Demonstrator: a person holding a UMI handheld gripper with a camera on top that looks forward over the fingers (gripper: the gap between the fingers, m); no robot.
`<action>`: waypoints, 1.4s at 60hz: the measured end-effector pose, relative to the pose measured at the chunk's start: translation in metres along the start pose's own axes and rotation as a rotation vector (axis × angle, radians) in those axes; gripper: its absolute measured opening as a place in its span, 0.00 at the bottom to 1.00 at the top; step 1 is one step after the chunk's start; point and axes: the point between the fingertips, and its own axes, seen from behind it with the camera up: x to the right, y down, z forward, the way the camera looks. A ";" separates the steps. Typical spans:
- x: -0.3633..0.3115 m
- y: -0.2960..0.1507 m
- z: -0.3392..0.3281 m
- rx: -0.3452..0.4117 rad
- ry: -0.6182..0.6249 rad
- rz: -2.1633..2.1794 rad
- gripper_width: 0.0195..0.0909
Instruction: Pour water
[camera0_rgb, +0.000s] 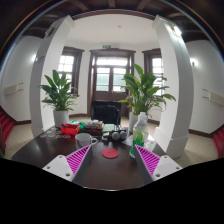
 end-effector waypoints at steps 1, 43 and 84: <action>0.001 0.000 0.002 0.005 -0.003 -0.001 0.93; 0.140 0.025 0.243 0.069 0.082 -0.026 0.88; 0.103 -0.002 0.245 0.040 0.133 -0.632 0.23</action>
